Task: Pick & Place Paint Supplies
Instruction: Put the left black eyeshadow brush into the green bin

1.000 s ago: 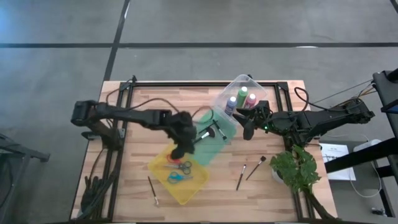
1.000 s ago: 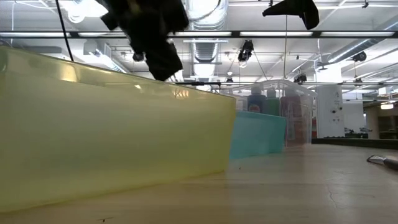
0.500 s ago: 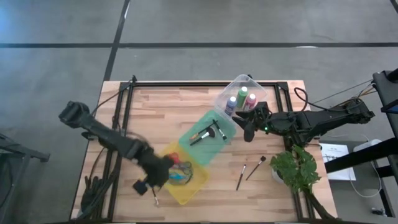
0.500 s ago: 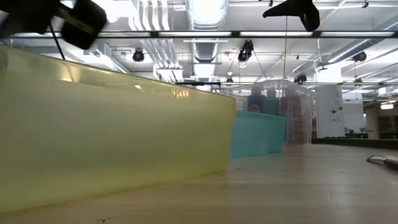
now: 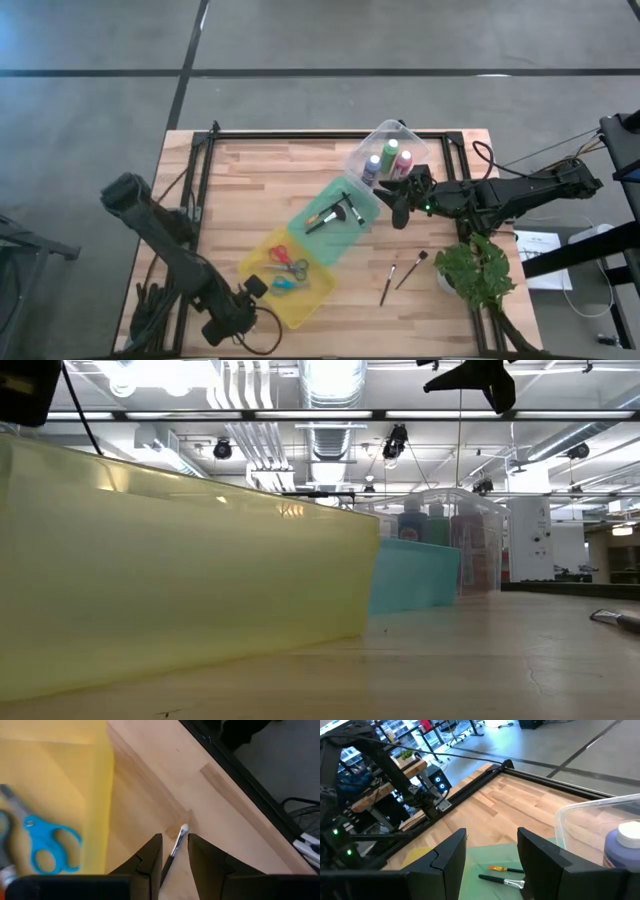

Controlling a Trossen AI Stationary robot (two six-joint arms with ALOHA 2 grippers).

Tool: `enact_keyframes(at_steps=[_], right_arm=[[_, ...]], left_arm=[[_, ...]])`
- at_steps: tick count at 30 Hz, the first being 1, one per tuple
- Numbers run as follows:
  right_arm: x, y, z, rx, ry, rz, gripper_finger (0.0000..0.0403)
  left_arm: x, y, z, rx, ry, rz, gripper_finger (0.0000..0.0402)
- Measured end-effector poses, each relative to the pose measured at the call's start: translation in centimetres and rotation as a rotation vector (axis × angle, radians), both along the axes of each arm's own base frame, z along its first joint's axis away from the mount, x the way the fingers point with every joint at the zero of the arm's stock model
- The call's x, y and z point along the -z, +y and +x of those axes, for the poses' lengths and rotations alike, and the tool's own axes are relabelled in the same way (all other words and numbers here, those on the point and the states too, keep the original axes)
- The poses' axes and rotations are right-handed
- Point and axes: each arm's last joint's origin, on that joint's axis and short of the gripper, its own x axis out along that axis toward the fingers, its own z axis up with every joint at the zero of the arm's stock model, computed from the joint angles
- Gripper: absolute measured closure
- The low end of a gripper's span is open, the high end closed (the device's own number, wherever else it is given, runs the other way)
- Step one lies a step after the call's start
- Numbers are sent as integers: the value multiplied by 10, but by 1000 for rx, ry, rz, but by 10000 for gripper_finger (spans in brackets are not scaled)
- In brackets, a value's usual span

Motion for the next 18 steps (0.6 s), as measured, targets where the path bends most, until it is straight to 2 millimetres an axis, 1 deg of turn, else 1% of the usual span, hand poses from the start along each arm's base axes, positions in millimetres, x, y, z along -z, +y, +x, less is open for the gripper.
enact_keyframes(at_steps=[4,8,11,18], right_arm=[[0,0,0,-2,-1,5,232],[2,0,0,-5,14,4,232],[4,0,-1,-4,38,3,232],[5,0,-2,-2,44,5,232]], left_arm=[[15,-11,0,33,21,4,299],[22,-22,2,50,7,-30,299],[26,-23,2,37,5,-17,299],[31,-21,0,66,2,8,299]])
